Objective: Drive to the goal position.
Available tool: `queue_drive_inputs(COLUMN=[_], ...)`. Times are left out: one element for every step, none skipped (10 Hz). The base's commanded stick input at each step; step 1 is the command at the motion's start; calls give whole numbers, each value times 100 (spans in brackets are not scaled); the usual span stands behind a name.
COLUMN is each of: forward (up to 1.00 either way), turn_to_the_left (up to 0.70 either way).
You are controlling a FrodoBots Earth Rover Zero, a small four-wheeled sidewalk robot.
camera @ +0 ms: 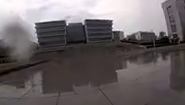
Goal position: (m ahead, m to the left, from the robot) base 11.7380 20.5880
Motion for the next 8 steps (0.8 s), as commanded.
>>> queue_drive_inputs(forward=[70, 70, 70, 70, 70, 70, 70, 70], turn_to_the_left=[0, 0, 0, 0, 0, 0, 0, 0])
